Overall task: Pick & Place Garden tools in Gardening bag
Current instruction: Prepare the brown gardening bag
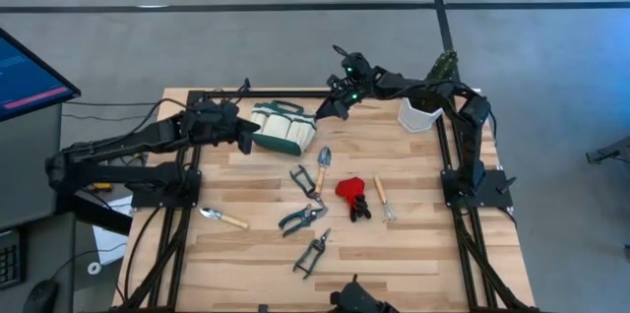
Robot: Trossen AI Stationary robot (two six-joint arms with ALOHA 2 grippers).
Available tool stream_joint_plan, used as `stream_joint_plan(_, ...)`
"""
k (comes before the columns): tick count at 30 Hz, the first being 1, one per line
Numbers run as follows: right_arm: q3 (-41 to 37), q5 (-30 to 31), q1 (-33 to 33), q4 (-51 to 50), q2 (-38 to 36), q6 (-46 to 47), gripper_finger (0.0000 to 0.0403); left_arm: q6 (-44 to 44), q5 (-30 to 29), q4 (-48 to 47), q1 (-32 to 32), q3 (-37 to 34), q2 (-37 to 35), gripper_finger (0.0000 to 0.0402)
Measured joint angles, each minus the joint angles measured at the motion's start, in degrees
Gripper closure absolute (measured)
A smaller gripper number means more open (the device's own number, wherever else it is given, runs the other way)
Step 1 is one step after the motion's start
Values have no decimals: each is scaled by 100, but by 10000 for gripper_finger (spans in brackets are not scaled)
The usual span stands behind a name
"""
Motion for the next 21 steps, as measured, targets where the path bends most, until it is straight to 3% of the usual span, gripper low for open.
stream_joint_plan(4,15,377,8,-142,-19,-323,228,0,0,1,112,0,1,400)
stream_joint_plan(12,9,556,203,-551,-13,-356,228,-1,-1,7,248,0,22,400)
stream_joint_plan(16,9,1226,480,-516,-13,-406,228,0,-38,30,283,2,180,400)
stream_joint_plan(21,7,1499,697,-485,-71,-550,235,485,-724,301,324,1,924,400)
